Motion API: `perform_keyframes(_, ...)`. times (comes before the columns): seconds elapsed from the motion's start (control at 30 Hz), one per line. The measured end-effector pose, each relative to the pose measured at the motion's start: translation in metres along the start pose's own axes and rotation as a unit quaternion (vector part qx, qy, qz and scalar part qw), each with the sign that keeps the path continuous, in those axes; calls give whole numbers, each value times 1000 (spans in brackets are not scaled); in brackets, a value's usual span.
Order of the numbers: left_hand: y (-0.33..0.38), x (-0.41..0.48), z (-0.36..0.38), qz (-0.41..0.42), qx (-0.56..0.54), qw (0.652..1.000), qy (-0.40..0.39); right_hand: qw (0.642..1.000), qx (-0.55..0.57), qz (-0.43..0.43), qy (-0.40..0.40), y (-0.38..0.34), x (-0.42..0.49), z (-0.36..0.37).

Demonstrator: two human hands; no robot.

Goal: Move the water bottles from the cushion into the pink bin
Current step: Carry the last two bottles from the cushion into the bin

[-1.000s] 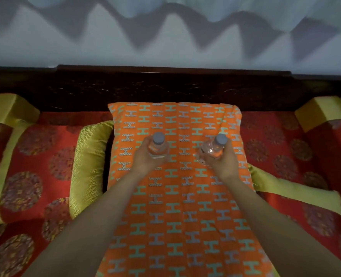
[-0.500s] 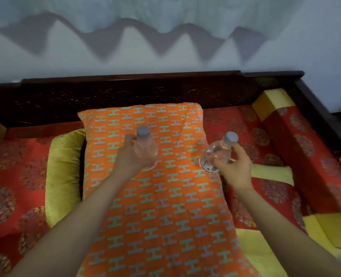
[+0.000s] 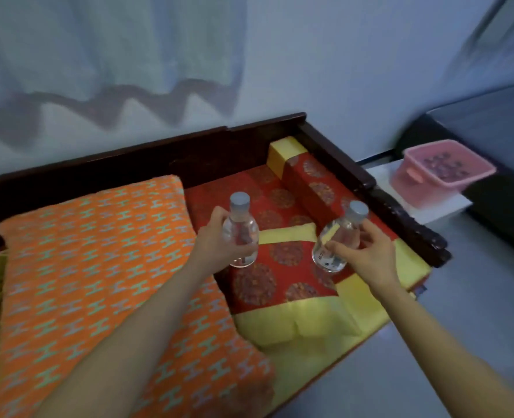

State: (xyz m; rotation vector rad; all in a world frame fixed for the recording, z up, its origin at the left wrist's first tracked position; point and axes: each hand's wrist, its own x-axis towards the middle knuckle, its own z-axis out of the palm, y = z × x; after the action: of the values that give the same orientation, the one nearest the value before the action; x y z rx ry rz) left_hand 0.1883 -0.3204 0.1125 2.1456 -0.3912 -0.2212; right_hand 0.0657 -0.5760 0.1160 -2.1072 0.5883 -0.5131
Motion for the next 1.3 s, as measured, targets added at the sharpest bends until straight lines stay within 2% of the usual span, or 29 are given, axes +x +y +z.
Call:
perform_keyframes(0.27,124,-18,141,54,-7,997,-63,998,-31,20,59,69,-18,-171)
perform_keyframes(0.43,186,-9,213,108,-11,988,-108,994,-30,46,98,104,-21,-240)
perform_keyframes(0.6,218,9,275,135,-9,980,-144,988,-27,78,127,152,-3,-286)
perform_keyframes(0.8,248,56,348,144,-27,977,-155,987,-36,79,139,197,57,-338)
perform_keyframes(1.13,324,145,466,79,-73,981,-163,981,-18,121,149,266,190,-433)
perform_keyframes(1.3,366,176,517,77,-93,978,-169,984,7,119,134,301,239,-478)
